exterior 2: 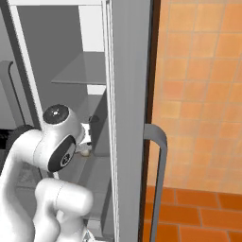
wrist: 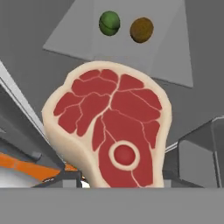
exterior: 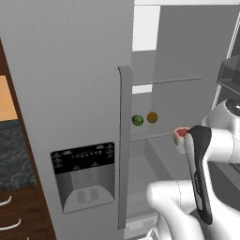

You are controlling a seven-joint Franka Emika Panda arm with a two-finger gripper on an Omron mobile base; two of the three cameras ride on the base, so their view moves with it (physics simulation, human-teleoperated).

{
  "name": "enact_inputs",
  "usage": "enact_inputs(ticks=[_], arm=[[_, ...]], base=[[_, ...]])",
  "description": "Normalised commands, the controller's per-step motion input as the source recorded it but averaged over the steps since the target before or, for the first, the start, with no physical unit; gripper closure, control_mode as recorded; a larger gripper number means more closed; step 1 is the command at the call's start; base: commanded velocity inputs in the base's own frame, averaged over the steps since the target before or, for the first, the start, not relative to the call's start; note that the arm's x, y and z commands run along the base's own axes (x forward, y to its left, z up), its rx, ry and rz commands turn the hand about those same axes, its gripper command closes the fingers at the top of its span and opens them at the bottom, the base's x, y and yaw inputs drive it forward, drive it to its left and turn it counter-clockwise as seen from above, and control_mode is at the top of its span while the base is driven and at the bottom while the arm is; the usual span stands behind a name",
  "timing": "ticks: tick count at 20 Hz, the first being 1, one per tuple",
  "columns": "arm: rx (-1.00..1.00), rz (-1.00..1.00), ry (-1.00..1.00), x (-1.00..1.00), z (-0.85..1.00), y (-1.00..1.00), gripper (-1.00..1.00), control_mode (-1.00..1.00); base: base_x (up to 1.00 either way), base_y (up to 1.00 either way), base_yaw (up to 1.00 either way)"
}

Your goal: Place one avocado and one steak in each tupperware on the nearby counter, to pack two identical lunches.

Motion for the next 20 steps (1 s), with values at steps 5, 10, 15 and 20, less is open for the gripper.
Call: enact_inputs(ticks=[5,10,15,20], arm=[[-0.21,0.22,-0.09,-1.00,0.00,0.96,1.00,-1.00],[-0.07,0.09,-0.03,-0.38,-0.01,0.30,1.00,1.00],[0.00,0.00,0.00,0.00,0.00,0.00,1.00,1.00],[0.00,0.00,0.00,0.00,0.00,0.00,1.00,1.00]], base=[[0.00,0.00,0.00],[-0.60,0.14,0.14],[-0.78,0.91,0.15],[-0.21,1.00,0.01]])
